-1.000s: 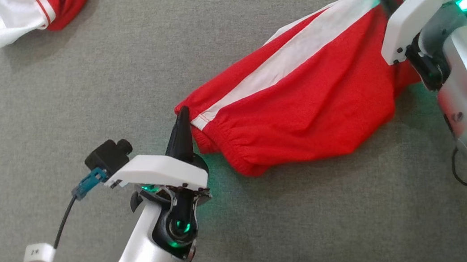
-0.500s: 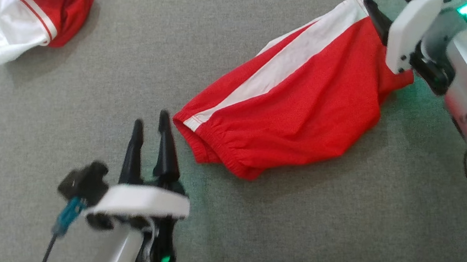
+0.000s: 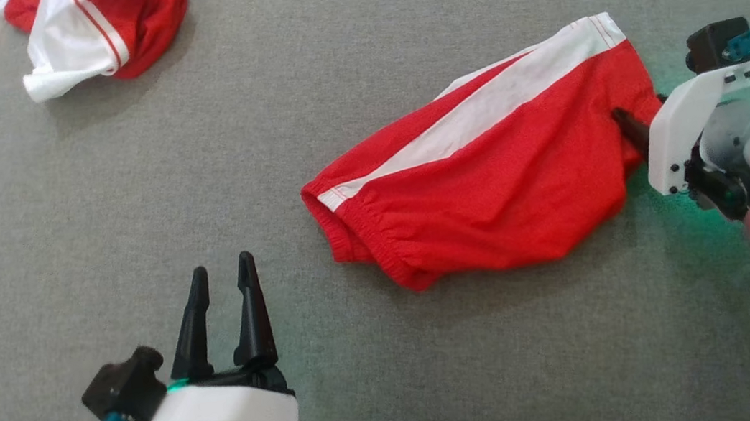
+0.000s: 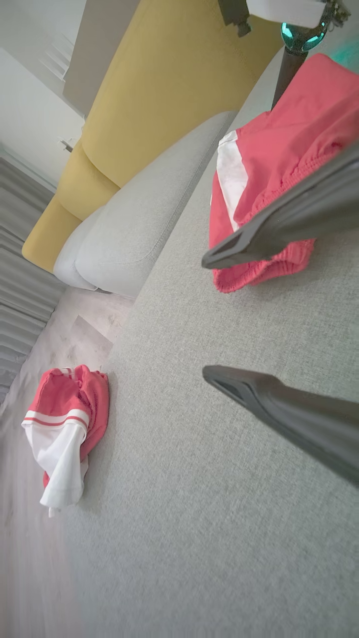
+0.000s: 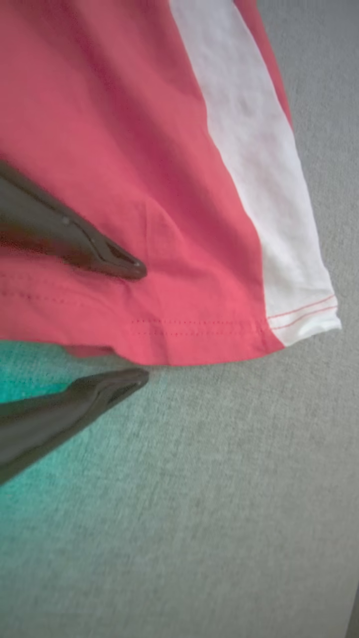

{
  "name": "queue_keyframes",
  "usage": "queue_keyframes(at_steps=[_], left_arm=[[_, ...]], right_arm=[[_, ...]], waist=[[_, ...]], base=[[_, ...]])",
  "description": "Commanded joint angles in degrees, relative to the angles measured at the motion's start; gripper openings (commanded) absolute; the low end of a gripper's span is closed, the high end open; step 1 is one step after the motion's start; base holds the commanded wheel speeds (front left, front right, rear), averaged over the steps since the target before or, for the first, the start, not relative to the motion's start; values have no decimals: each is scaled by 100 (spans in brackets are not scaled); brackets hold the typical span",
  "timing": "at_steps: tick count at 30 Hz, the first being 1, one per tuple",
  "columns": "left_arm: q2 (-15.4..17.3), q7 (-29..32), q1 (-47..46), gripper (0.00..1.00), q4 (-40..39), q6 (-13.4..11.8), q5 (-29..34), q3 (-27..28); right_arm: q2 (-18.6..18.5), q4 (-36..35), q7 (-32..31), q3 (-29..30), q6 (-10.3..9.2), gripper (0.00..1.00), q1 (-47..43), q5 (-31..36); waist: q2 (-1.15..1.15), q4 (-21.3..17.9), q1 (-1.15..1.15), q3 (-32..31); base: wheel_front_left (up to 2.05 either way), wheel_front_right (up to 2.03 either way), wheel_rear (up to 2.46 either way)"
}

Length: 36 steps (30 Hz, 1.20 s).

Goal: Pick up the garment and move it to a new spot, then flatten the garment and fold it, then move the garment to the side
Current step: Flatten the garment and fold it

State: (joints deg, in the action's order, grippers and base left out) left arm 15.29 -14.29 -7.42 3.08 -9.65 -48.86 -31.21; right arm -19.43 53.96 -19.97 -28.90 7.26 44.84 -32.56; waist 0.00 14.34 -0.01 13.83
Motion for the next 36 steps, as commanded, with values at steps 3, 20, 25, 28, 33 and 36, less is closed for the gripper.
queue_keyframes(at_steps=[3, 20, 25, 28, 33, 36], left_arm=[[88, -64, 6, 100, -305, -97, 128, 297], [401, -14, 373, 100, -482, -315, 500, 280], [468, 31, 567, 100, -525, -398, 533, 231], [484, 67, 637, 100, -530, -423, 548, 178], [508, 116, 663, 100, -542, -460, 602, 103], [507, 140, 646, 100, -541, -461, 619, 64]], right_arm=[[-2, -218, -35, -129, 23, 0, -230, -129], [441, -416, 1823, 746, 23, 0, -977, -301], [577, -643, 2325, 1254, 23, 0, -1729, -92], [762, -892, 2512, 1673, 23, 0, -2186, 54], [1075, -1408, 2435, 2331, 23, 0, -2684, 516], [1240, -1738, 2216, 2658, 23, 0, -2824, 857]], waist=[[0, 33, 1, -7], [0, -808, 1, -601], [0, -1267, 1, -808], [0, -1478, 1, -883], [0, -1646, 1, -929], [0, -1624, 1, -946]], base=[[0, 0, 0], [0, 0, 0], [0, 0, 0], [0, 0, 0], [0, 0, 0], [0, 0, 0]])
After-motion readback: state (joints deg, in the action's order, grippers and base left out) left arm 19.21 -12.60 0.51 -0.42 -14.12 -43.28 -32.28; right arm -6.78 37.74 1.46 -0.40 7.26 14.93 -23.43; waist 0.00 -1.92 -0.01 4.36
